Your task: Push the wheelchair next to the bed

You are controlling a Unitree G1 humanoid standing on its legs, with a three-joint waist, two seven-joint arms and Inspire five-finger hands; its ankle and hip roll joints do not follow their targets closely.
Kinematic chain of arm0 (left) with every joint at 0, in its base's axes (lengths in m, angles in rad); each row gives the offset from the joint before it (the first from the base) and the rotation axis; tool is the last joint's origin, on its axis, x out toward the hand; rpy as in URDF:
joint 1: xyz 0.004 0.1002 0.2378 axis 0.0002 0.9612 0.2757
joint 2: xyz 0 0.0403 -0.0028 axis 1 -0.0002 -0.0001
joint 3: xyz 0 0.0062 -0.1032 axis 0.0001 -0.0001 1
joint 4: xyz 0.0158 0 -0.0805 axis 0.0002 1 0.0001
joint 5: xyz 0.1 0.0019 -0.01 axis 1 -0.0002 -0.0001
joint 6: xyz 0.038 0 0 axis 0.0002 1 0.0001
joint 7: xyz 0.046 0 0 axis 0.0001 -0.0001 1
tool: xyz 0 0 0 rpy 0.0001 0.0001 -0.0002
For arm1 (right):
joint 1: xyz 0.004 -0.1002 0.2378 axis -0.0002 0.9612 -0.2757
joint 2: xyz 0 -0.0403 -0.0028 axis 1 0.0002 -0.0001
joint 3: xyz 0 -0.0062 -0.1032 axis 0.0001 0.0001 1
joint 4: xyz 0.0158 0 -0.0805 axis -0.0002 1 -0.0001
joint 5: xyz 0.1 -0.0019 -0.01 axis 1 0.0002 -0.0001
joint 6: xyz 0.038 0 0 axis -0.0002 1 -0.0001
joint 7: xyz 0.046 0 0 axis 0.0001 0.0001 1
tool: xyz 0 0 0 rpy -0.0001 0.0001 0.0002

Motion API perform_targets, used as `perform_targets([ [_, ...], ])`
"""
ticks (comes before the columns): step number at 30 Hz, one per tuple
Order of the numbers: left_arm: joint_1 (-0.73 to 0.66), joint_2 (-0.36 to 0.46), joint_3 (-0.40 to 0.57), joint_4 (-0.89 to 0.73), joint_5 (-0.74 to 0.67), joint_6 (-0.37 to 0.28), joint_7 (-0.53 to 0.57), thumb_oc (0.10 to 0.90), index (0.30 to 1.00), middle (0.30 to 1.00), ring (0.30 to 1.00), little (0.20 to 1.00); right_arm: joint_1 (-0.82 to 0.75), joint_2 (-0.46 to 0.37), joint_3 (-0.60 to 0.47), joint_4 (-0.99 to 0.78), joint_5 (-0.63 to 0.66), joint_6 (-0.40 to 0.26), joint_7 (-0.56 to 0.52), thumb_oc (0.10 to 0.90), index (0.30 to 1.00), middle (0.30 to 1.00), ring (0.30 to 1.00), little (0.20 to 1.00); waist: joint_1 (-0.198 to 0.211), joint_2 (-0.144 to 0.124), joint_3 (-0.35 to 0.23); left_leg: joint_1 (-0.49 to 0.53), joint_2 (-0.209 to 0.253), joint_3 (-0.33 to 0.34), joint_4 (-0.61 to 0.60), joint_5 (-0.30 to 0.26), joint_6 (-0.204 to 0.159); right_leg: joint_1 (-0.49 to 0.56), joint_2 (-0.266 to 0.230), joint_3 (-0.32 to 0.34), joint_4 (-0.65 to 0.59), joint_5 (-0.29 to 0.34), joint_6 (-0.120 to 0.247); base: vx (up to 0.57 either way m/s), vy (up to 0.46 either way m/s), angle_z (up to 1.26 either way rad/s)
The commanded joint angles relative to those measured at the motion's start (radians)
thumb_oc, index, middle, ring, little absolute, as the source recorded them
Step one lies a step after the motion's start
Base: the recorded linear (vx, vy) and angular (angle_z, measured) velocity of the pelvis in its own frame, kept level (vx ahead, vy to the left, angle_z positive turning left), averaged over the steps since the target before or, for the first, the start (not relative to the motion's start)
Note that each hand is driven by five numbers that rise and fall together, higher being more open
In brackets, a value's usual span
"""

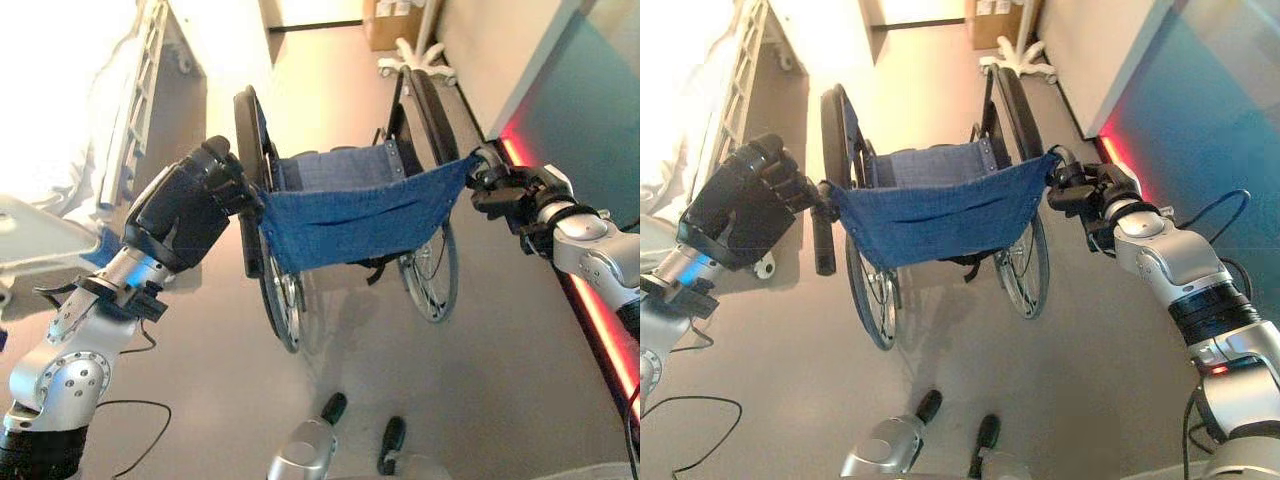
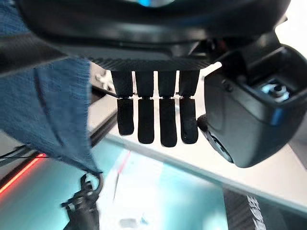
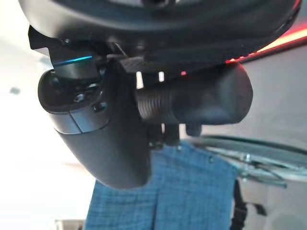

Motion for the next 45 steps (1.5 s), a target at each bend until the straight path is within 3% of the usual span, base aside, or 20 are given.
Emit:
perform_targets([
  [1, 0.023, 0.104, 0.029, -0.058, -0.042, -0.108, 0.012, 0.400, 0.300, 0.300, 0.300, 0.300, -0.192, 0.097, -0.027, -0.159, 0.112, -0.099, -0.010, 0.400, 0.300, 0.300, 0.300, 0.300, 0.028, -0.087, -0.104, 0.119, -0.007, 0.029, -0.012, -0.072, -0.009, -0.137, -0.148, 0.088, -0.125, 0.300, 0.119, 0.40, -0.314, 0.52],
  [4, 0.050, 0.065, 0.020, -0.061, 0.017, -0.089, -0.008, 0.400, 0.300, 0.300, 0.300, 0.300, -0.214, 0.099, -0.025, -0.151, 0.135, -0.066, -0.014, 0.400, 0.300, 0.300, 0.300, 0.300, 0.024, -0.106, -0.125, 0.155, 0.029, 0.023, -0.004, -0.054, -0.027, -0.114, -0.126, 0.069, -0.114, 0.270, 0.122, 0.39, -0.248, 0.62],
  [6, 0.081, 0.041, 0.005, -0.068, 0.065, -0.077, -0.008, 0.400, 0.300, 0.300, 0.300, 0.300, -0.261, 0.076, 0.013, -0.100, 0.153, -0.064, 0.024, 0.400, 0.300, 0.300, 0.300, 0.300, 0.011, -0.101, -0.161, 0.166, 0.065, 0.025, 0.032, 0.031, -0.057, -0.091, -0.082, 0.054, -0.105, 0.216, 0.082, 0.37, -0.120, 0.90],
  [8, 0.085, 0.040, 0.004, -0.067, 0.067, -0.077, -0.006, 0.400, 0.300, 0.300, 0.300, 0.300, -0.265, 0.073, 0.016, -0.096, 0.156, -0.065, 0.028, 0.400, 0.300, 0.300, 0.300, 0.300, 0.010, -0.099, -0.165, 0.164, 0.069, 0.025, 0.039, 0.043, -0.061, -0.090, -0.078, 0.051, -0.101, 0.209, 0.077, 0.17, -0.094, 0.74],
  [9, 0.103, 0.034, 0.016, -0.063, 0.053, -0.079, 0.025, 0.400, 0.300, 0.300, 0.300, 0.300, -0.263, 0.059, 0.028, -0.099, 0.159, -0.077, 0.037, 0.400, 0.300, 0.300, 0.300, 0.300, 0.007, -0.098, -0.161, 0.098, 0.078, 0.049, 0.169, 0.147, -0.081, -0.050, -0.049, 0.029, -0.092, 0.166, 0.030, 0.22, -0.175, 0.69],
  [10, 0.104, 0.033, 0.020, -0.057, 0.046, -0.080, 0.036, 0.400, 0.300, 0.300, 0.300, 0.300, -0.252, 0.058, 0.025, -0.113, 0.157, -0.075, 0.030, 0.400, 0.300, 0.300, 0.300, 0.300, 0.004, -0.101, -0.154, 0.068, 0.071, 0.070, 0.222, 0.158, -0.081, -0.037, -0.046, 0.020, -0.093, 0.160, 0.020, 0.26, -0.226, 0.56],
  [13, 0.099, 0.027, 0.030, -0.042, 0.063, -0.086, 0.058, 0.400, 0.300, 0.300, 0.300, 0.300, -0.211, 0.052, 0.002, -0.156, 0.141, -0.067, 0.013, 0.400, 0.300, 0.300, 0.300, 0.300, -0.007, -0.103, -0.139, 0.013, 0.069, 0.134, 0.275, 0.144, -0.075, -0.007, -0.036, -0.004, -0.100, 0.151, 0.004, 0.08, -0.075, 0.20],
  [16, 0.089, 0.047, 0.039, 0.016, 0.091, -0.121, 0.124, 0.400, 0.300, 0.300, 0.300, 0.300, -0.142, 0.033, -0.046, -0.222, 0.098, -0.059, 0.021, 0.400, 0.300, 0.300, 0.300, 0.300, -0.025, -0.070, -0.137, 0.023, 0.100, 0.239, 0.044, 0.133, -0.090, 0.041, -0.019, -0.055, -0.125, 0.134, 0.015, 0.09, 0.049, 0.57],
  [18, 0.082, 0.043, 0.043, 0.033, 0.124, -0.121, 0.160, 0.400, 0.300, 0.300, 0.300, 0.300, -0.123, 0.025, -0.059, -0.227, 0.091, -0.063, 0.025, 0.400, 0.300, 0.300, 0.300, 0.300, -0.027, -0.067, -0.136, 0.025, 0.104, 0.242, 0.038, 0.148, -0.098, 0.050, -0.021, -0.059, -0.127, 0.127, 0.014, 0.07, 0.068, 0.34],
  [21, 0.065, 0.060, 0.068, 0.090, 0.214, -0.133, 0.194, 0.405, 0.307, 0.307, 0.307, 0.307, -0.136, -0.005, -0.065, -0.224, 0.133, -0.047, 0.013, 0.400, 0.300, 0.300, 0.300, 0.300, -0.035, -0.070, -0.147, 0.059, 0.103, 0.243, -0.026, 0.116, -0.097, 0.056, -0.031, -0.075, -0.138, 0.126, 0.020, 0.05, 0.086, 0.07],
  [23, 0.055, 0.089, 0.101, 0.127, 0.242, -0.134, 0.216, 0.692, 0.738, 0.738, 0.738, 0.738, -0.128, -0.006, -0.071, -0.206, 0.127, -0.041, 0.019, 0.400, 0.300, 0.300, 0.300, 0.300, -0.037, -0.065, -0.158, 0.088, 0.104, 0.251, -0.081, 0.111, -0.103, 0.070, -0.036, -0.092, -0.161, 0.132, 0.026, 0.06, 0.102, 0.06],
  [25, 0.065, 0.125, 0.135, 0.146, 0.273, -0.156, 0.235, 0.800, 0.900, 0.900, 0.900, 0.900, -0.110, -0.012, -0.078, -0.205, 0.124, -0.041, 0.022, 0.400, 0.300, 0.300, 0.300, 0.300, -0.039, -0.064, -0.165, 0.110, 0.101, 0.254, -0.116, 0.095, -0.101, 0.080, -0.044, -0.092, -0.173, 0.137, 0.035, 0.06, 0.117, 0.02],
  [30, 0.080, 0.167, 0.210, 0.166, 0.294, -0.197, 0.260, 0.800, 0.900, 0.900, 0.900, 0.900, -0.039, -0.002, -0.130, -0.223, 0.098, -0.046, 0.023, 0.400, 0.300, 0.300, 0.300, 0.300, -0.039, -0.059, -0.169, 0.137, 0.093, 0.263, -0.156, 0.069, -0.091, 0.084, -0.058, -0.084, -0.180, 0.141, 0.048, 0.03, 0.080, 0.04],
  [34, 0.077, 0.191, 0.225, 0.183, 0.309, -0.168, 0.260, 0.800, 0.900, 0.900, 0.900, 0.900, -0.021, 0.006, -0.144, -0.225, 0.099, -0.052, 0.019, 0.400, 0.300, 0.300, 0.300, 0.300, -0.040, -0.060, -0.162, 0.144, 0.086, 0.268, -0.156, 0.056, -0.080, 0.081, -0.065, -0.073, -0.178, 0.146, 0.058, 0.00, 0.036, 0.10],
  [39, 0.094, 0.195, 0.189, 0.190, 0.349, -0.081, 0.210, 0.800, 0.900, 0.900, 0.900, 0.900, -0.010, -0.004, -0.147, -0.234, 0.120, -0.050, 0.015, 0.400, 0.300, 0.300, 0.300, 0.300, -0.044, -0.062, -0.156, 0.153, 0.079, 0.274, -0.158, 0.046, -0.068, 0.080, -0.070, -0.064, -0.178, 0.151, 0.068, 0.00, 0.000, 0.00],
  [45, 0.128, 0.144, 0.099, 0.110, 0.242, 0.067, 0.086, 0.800, 0.900, 0.900, 0.900, 0.900, 0.001, -0.026, -0.152, -0.246, 0.138, -0.053, 0.022, 0.400, 0.300, 0.300, 0.300, 0.300, -0.046, -0.060, -0.150, 0.160, 0.076, 0.284, -0.160, 0.038, -0.059, 0.080, -0.073, -0.060, -0.178, 0.154, 0.074, 0.00, 0.000, -0.02],
])
